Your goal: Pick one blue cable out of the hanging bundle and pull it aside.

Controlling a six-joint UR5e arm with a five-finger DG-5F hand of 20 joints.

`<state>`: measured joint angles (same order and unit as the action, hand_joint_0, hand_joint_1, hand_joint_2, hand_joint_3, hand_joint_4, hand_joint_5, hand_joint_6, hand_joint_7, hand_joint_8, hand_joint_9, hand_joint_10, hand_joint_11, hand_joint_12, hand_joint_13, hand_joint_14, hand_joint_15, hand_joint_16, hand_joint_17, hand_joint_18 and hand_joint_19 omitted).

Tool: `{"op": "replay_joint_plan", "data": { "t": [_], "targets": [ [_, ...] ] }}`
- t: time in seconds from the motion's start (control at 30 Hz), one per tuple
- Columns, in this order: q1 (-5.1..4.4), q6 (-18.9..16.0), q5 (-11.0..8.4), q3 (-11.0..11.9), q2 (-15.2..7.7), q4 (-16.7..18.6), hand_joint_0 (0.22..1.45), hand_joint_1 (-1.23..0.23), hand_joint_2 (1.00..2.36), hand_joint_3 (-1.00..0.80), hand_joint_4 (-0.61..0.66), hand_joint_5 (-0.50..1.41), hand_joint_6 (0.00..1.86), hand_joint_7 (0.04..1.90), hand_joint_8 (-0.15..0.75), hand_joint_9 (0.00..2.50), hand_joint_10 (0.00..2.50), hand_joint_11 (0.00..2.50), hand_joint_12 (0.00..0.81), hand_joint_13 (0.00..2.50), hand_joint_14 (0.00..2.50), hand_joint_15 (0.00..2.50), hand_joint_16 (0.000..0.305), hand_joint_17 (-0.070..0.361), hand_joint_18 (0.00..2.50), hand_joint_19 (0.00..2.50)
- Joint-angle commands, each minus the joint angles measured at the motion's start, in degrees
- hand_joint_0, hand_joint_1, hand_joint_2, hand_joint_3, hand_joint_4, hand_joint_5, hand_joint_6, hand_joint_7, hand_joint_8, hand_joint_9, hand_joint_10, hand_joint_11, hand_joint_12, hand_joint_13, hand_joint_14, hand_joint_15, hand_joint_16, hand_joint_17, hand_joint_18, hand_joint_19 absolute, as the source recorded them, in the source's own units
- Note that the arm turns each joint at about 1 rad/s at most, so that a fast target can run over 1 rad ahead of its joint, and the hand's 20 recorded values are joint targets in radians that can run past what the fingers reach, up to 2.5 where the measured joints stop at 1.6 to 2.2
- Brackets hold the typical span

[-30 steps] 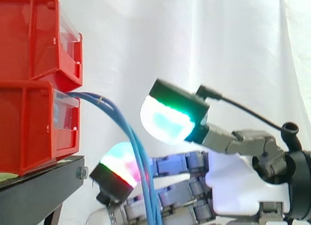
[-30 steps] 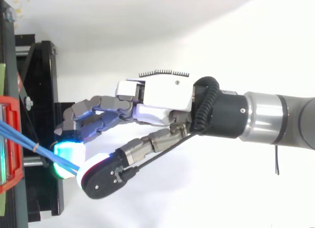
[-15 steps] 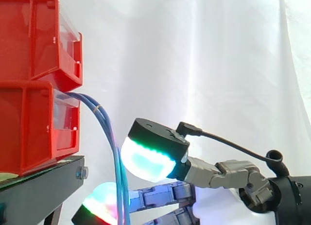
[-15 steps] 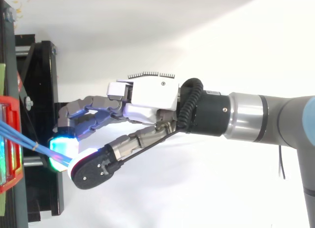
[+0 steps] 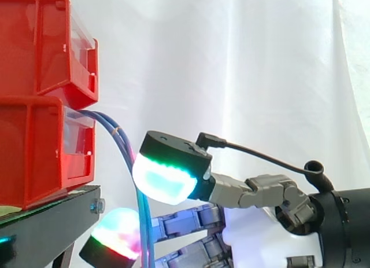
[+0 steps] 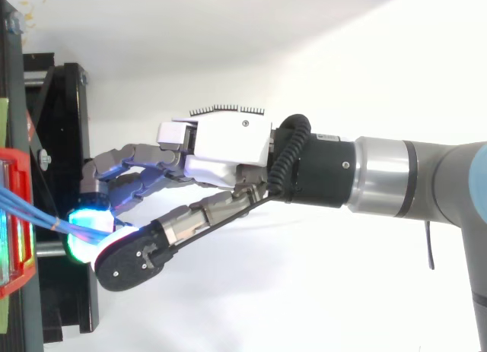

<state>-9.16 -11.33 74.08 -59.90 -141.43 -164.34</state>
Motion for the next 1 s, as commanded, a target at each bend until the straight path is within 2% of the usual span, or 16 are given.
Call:
{"op": "replay_joint_plan", "data": {
  "t": [0.0,0.37,0.47,0.67,0.77,0.8,0.87,0.97],
  "targets": [
    [-0.07,0.2,0.19,1.1,0.0,-0.7,0.50,-0.65,1.00,-0.50,0.19,-0.08,0.52,1.23,0.300,0.70,0.01,0.20,0.346,0.36,0.00,0.12,0.053,0.119,0.27,0.32],
    [-0.42,0.7,-0.07,2.3,1.9,-3.7,0.51,-0.65,1.00,-0.50,0.19,-0.08,0.53,1.22,0.303,0.72,0.01,0.20,0.342,0.38,0.00,0.13,0.052,0.118,0.29,0.33],
    [-0.51,0.7,0.02,3.6,1.9,-5.4,0.52,-0.66,1.00,-0.50,0.18,-0.08,0.53,1.22,0.300,0.72,0.01,0.21,0.343,0.38,0.01,0.14,0.052,0.117,0.29,0.33],
    [0.19,0.8,0.28,4.0,1.9,-6.4,0.52,-0.66,1.00,-0.50,0.19,-0.08,0.53,1.22,0.299,0.71,0.01,0.22,0.342,0.38,0.00,0.14,0.052,0.117,0.30,0.34],
    [0.81,2.1,0.10,2.2,1.6,-5.9,0.52,-0.66,1.00,-0.50,0.19,-0.08,0.52,1.22,0.298,0.72,0.01,0.21,0.343,0.38,0.01,0.14,0.052,0.117,0.30,0.34],
    [0.90,3.1,0.02,0.7,1.7,-4.7,0.52,-0.66,1.00,-0.50,0.19,-0.08,0.52,1.23,0.299,0.72,0.01,0.22,0.343,0.38,0.01,0.13,0.052,0.117,0.30,0.34],
    [0.99,3.6,-0.07,-0.6,1.6,-2.7,0.51,-0.66,1.00,-0.50,0.19,-0.08,0.52,1.23,0.302,0.72,0.01,0.21,0.343,0.38,0.01,0.14,0.052,0.118,0.30,0.34],
    [1.07,3.6,-0.16,-1.7,1.6,-0.6,0.51,-0.65,1.00,-0.50,0.19,-0.08,0.51,1.23,0.299,0.71,0.01,0.21,0.344,0.38,0.01,0.14,0.052,0.117,0.30,0.34]
  ]
}}
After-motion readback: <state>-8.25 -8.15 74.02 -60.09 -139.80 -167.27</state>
